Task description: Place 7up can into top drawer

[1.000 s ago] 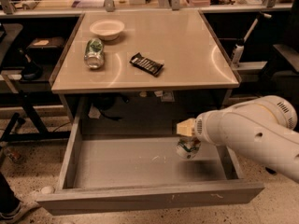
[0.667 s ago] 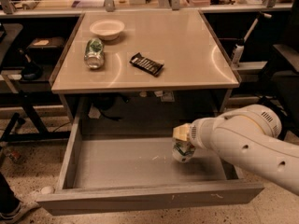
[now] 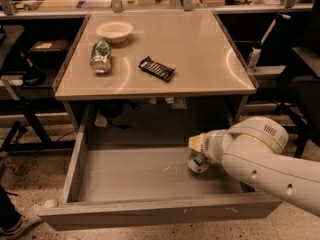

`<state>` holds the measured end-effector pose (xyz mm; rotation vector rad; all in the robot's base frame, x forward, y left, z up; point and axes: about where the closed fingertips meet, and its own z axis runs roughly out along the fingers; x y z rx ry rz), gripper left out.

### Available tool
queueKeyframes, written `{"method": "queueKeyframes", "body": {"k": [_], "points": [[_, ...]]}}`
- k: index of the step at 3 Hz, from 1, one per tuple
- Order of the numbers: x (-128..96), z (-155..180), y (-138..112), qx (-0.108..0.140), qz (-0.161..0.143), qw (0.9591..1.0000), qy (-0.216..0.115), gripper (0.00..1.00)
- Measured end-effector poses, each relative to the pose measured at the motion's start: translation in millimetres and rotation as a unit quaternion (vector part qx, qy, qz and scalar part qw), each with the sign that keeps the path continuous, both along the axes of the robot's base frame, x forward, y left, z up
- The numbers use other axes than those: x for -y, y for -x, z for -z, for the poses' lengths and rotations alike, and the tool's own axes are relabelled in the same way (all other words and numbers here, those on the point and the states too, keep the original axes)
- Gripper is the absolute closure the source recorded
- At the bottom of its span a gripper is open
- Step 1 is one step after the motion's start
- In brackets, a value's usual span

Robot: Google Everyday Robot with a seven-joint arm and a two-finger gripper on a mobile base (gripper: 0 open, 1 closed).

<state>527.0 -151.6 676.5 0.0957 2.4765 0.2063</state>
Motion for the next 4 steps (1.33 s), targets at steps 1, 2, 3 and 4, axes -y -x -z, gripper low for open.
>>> {"method": "queueKeyframes", "body": {"k": [1, 2, 3, 4], "points": [[6, 4, -6, 0.01, 0.016, 0.9996, 0.021, 1.0], [9, 11, -12, 0.022, 0.008, 0.9979, 0.06, 1.0], [11, 21, -15, 0.031, -0.019, 0.9932, 0.11, 1.0], [11, 20, -15, 0.032, -0.019, 0.9932, 0.11, 1.0]]}}
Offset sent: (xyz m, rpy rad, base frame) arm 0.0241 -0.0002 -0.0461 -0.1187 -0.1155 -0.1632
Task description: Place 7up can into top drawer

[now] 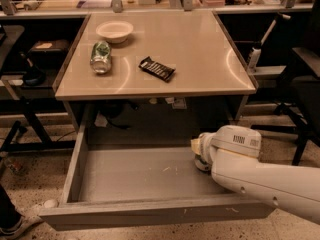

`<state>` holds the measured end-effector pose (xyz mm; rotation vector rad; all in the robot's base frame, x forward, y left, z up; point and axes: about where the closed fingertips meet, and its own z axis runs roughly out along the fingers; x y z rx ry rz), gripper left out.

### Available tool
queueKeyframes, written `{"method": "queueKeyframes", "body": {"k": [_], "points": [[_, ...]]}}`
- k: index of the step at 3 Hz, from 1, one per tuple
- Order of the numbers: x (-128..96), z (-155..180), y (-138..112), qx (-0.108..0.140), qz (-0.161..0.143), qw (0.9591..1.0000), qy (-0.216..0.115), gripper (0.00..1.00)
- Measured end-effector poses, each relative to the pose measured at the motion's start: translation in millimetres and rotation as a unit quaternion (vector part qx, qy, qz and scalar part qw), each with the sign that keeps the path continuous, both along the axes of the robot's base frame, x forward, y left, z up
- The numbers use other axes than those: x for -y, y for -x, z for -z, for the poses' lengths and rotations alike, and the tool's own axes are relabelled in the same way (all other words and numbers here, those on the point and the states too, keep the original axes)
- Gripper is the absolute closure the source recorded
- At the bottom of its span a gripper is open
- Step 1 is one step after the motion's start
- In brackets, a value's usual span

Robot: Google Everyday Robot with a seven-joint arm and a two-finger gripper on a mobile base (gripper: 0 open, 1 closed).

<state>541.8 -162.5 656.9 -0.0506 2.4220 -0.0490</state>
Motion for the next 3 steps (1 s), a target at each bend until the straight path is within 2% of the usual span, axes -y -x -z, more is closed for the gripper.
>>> {"method": "queueKeyframes", "body": {"k": [1, 3], "points": [[0.0, -0.1, 0.0, 0.0, 0.0, 1.0, 0.0, 0.81], [0.0, -0.1, 0.0, 0.0, 0.0, 1.0, 0.0, 0.34]]}}
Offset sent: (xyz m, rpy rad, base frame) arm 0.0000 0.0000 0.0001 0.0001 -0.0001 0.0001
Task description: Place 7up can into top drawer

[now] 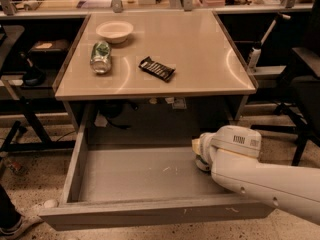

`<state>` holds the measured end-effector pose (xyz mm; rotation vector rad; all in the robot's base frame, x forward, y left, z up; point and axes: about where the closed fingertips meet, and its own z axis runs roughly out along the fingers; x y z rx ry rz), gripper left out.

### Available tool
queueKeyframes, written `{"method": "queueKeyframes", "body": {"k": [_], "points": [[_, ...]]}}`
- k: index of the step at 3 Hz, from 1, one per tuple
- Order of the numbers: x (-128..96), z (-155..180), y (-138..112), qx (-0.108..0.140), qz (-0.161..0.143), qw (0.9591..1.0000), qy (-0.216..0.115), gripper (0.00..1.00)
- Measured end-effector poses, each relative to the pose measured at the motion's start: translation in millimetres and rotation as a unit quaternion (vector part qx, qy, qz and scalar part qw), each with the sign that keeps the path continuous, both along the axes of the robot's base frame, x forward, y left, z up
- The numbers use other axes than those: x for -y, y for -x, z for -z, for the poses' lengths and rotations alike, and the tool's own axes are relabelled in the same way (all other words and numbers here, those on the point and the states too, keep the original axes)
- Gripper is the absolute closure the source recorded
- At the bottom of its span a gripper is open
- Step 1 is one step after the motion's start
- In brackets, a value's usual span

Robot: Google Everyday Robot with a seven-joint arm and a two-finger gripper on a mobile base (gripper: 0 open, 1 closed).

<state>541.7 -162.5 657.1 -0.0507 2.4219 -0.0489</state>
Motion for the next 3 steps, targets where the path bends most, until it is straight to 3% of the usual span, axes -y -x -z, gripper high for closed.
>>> {"method": "queueKeyframes", "body": {"k": [1, 2, 3], "points": [[0.0, 0.0, 0.0, 0.0, 0.0, 1.0, 0.0, 0.11], [0.0, 0.0, 0.0, 0.0, 0.0, 1.0, 0.0, 0.0], [0.0, 0.0, 0.0, 0.0, 0.0, 1.0, 0.0, 0.0]]}}
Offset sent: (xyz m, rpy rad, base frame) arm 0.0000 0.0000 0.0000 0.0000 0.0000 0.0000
